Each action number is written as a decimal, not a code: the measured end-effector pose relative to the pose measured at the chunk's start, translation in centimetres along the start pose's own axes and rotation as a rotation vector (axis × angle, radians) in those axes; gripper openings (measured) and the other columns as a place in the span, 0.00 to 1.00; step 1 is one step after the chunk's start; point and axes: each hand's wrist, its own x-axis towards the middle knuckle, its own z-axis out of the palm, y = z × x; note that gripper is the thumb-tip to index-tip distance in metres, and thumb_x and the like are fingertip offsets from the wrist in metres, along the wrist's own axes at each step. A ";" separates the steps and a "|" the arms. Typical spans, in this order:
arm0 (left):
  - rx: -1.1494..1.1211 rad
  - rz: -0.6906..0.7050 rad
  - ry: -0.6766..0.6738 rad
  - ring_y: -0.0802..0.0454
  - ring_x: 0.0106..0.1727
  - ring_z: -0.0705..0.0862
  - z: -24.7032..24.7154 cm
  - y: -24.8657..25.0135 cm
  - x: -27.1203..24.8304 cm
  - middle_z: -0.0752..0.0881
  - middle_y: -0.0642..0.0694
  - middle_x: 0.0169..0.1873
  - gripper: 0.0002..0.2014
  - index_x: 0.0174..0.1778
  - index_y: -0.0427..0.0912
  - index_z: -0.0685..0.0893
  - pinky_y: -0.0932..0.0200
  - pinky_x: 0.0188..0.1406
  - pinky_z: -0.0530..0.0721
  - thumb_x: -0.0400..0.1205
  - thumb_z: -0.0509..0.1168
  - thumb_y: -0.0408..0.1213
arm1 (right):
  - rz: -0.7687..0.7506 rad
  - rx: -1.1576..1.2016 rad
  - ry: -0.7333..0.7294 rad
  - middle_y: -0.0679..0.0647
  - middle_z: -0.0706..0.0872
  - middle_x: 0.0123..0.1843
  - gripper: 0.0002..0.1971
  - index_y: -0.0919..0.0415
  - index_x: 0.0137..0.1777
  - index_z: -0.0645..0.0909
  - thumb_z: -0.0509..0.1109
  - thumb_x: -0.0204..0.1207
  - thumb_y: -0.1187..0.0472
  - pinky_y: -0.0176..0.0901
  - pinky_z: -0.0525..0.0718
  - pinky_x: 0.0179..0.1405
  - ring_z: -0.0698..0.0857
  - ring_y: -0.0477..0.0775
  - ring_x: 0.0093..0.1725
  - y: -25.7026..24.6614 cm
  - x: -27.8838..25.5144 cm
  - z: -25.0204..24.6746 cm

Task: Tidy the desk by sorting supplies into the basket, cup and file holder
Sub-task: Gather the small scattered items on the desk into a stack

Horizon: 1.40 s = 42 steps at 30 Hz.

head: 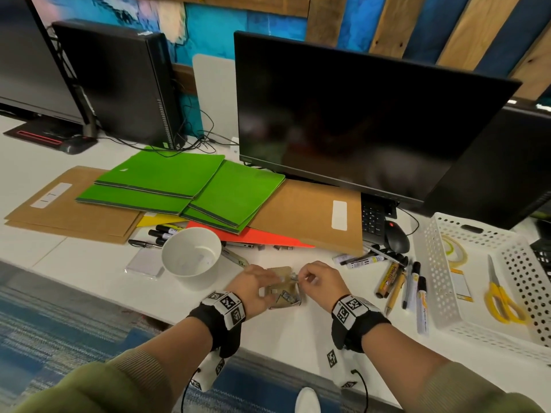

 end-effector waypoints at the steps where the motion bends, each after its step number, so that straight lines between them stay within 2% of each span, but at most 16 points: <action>1: 0.004 0.020 0.004 0.47 0.65 0.79 0.3 -0.1 -0.1 0.86 0.49 0.61 0.34 0.62 0.49 0.86 0.61 0.70 0.69 0.67 0.49 0.59 | -0.022 0.006 -0.013 0.46 0.79 0.42 0.09 0.53 0.37 0.82 0.69 0.71 0.68 0.21 0.72 0.40 0.77 0.42 0.39 -0.2 -0.3 0.1; 6: 0.059 0.064 -0.054 0.48 0.65 0.77 0.8 0.3 -0.6 0.87 0.51 0.60 0.34 0.58 0.49 0.88 0.66 0.68 0.69 0.67 0.48 0.59 | -0.066 -0.013 -0.046 0.46 0.76 0.42 0.04 0.63 0.40 0.87 0.70 0.72 0.67 0.26 0.74 0.43 0.78 0.48 0.41 -0.3 -1.4 1.2; 10: 0.072 0.053 -0.070 0.49 0.69 0.74 0.3 1.0 -0.9 0.84 0.52 0.64 0.28 0.59 0.49 0.88 0.70 0.67 0.64 0.70 0.53 0.55 | -0.045 -0.015 -0.064 0.43 0.75 0.42 0.05 0.62 0.43 0.88 0.70 0.73 0.67 0.25 0.73 0.45 0.77 0.45 0.41 0.0 -1.7 1.6; 12: 0.044 0.062 -0.050 0.49 0.67 0.75 0.1 1.1 -1.0 0.85 0.51 0.62 0.32 0.55 0.48 0.89 0.68 0.67 0.66 0.68 0.49 0.59 | -0.029 -0.028 -0.058 0.46 0.77 0.45 0.07 0.60 0.48 0.87 0.69 0.74 0.66 0.28 0.72 0.48 0.78 0.46 0.44 -0.1 -1.7 1.4; 14: 0.031 0.046 0.003 0.49 0.66 0.76 -0.1 1.0 -0.8 0.85 0.50 0.60 0.35 0.54 0.46 0.88 0.61 0.69 0.71 0.65 0.45 0.60 | -0.001 -0.070 -0.016 0.50 0.80 0.53 0.11 0.58 0.57 0.84 0.66 0.77 0.64 0.32 0.73 0.53 0.79 0.49 0.53 -0.1 -1.4 0.8; 16: 0.098 -0.002 0.018 0.47 0.70 0.74 -0.3 0.8 -0.4 0.82 0.49 0.65 0.40 0.61 0.45 0.83 0.53 0.71 0.71 0.66 0.39 0.62 | 0.043 -0.163 -0.029 0.53 0.78 0.68 0.17 0.58 0.69 0.77 0.61 0.81 0.62 0.36 0.69 0.69 0.75 0.51 0.69 0.1 -0.8 0.2; 18: 0.213 -0.099 -0.057 0.48 0.80 0.63 -0.4 0.8 0.2 0.69 0.49 0.77 0.44 0.74 0.47 0.71 0.51 0.78 0.63 0.69 0.34 0.64 | 0.102 -0.296 -0.139 0.51 0.65 0.81 0.23 0.56 0.79 0.65 0.56 0.84 0.60 0.38 0.56 0.79 0.62 0.51 0.80 0.5 -0.2 -0.2; 19: 0.254 -0.144 -0.098 0.50 0.83 0.56 -0.4 0.9 0.4 0.61 0.49 0.81 0.40 0.78 0.48 0.64 0.49 0.81 0.56 0.74 0.35 0.65 | 0.120 -0.352 -0.200 0.50 0.58 0.84 0.24 0.55 0.81 0.59 0.54 0.85 0.60 0.40 0.52 0.81 0.56 0.50 0.83 0.7 0.1 -0.3; 21: 0.279 -0.202 -0.166 0.51 0.85 0.46 -0.4 1.2 0.7 0.51 0.49 0.84 0.31 0.82 0.48 0.55 0.44 0.84 0.45 0.85 0.41 0.59 | 0.138 -0.421 -0.295 0.49 0.49 0.85 0.26 0.53 0.83 0.52 0.50 0.86 0.59 0.46 0.49 0.83 0.49 0.50 0.84 0.7 0.5 -0.2; 23: 0.281 -0.232 -0.214 0.51 0.85 0.40 -0.3 1.6 0.8 0.46 0.48 0.84 0.30 0.83 0.47 0.50 0.41 0.83 0.40 0.86 0.41 0.56 | 0.131 -0.462 -0.355 0.49 0.44 0.86 0.26 0.52 0.84 0.47 0.48 0.87 0.58 0.52 0.48 0.83 0.45 0.51 0.85 0.6 1.0 -0.1; 29: 0.305 -0.287 -0.251 0.50 0.84 0.38 0.1 1.5 1.6 0.43 0.47 0.84 0.30 0.83 0.49 0.46 0.39 0.83 0.38 0.86 0.38 0.57 | 0.074 -0.461 -0.396 0.46 0.38 0.85 0.28 0.50 0.83 0.41 0.45 0.86 0.61 0.54 0.43 0.82 0.40 0.50 0.84 0.9 2.8 0.7; 35: 0.313 -0.290 -0.273 0.52 0.84 0.36 0.2 0.9 1.7 0.41 0.49 0.84 0.31 0.83 0.47 0.44 0.38 0.82 0.35 0.86 0.37 0.57 | -0.030 -0.522 -0.401 0.45 0.40 0.85 0.29 0.47 0.83 0.38 0.46 0.86 0.58 0.55 0.43 0.84 0.41 0.50 0.85 1.2 5.1 1.1; 37: 0.310 -0.296 -0.269 0.53 0.84 0.36 0.3 0.6 1.8 0.41 0.50 0.84 0.34 0.83 0.47 0.43 0.38 0.82 0.34 0.84 0.33 0.61 | -0.062 -0.552 -0.405 0.45 0.41 0.85 0.29 0.46 0.83 0.39 0.47 0.85 0.58 0.57 0.43 0.84 0.43 0.51 0.85 1.3 5.6 1.1; 38: 0.305 -0.293 -0.265 0.54 0.84 0.36 0.4 0.5 1.9 0.41 0.50 0.84 0.39 0.83 0.48 0.43 0.39 0.81 0.33 0.79 0.27 0.65 | -0.079 -0.562 -0.400 0.44 0.42 0.85 0.29 0.46 0.83 0.40 0.47 0.85 0.57 0.57 0.43 0.84 0.43 0.50 0.85 1.3 5.8 1.2; 41: 0.287 -0.275 -0.264 0.55 0.84 0.37 0.8 0.1 2.1 0.42 0.52 0.84 0.62 0.83 0.48 0.43 0.39 0.81 0.33 0.54 0.10 0.75 | -0.122 -0.589 -0.402 0.43 0.43 0.85 0.28 0.45 0.83 0.40 0.46 0.85 0.54 0.58 0.43 0.83 0.44 0.50 0.85 1.2 6.2 1.2; 42: 0.280 -0.280 -0.262 0.55 0.84 0.37 0.9 0.1 2.2 0.41 0.52 0.84 0.63 0.83 0.49 0.43 0.39 0.82 0.34 0.53 0.09 0.75 | -0.133 -0.596 -0.403 0.43 0.43 0.85 0.28 0.45 0.83 0.40 0.46 0.85 0.54 0.58 0.43 0.83 0.44 0.50 0.85 1.2 6.3 1.1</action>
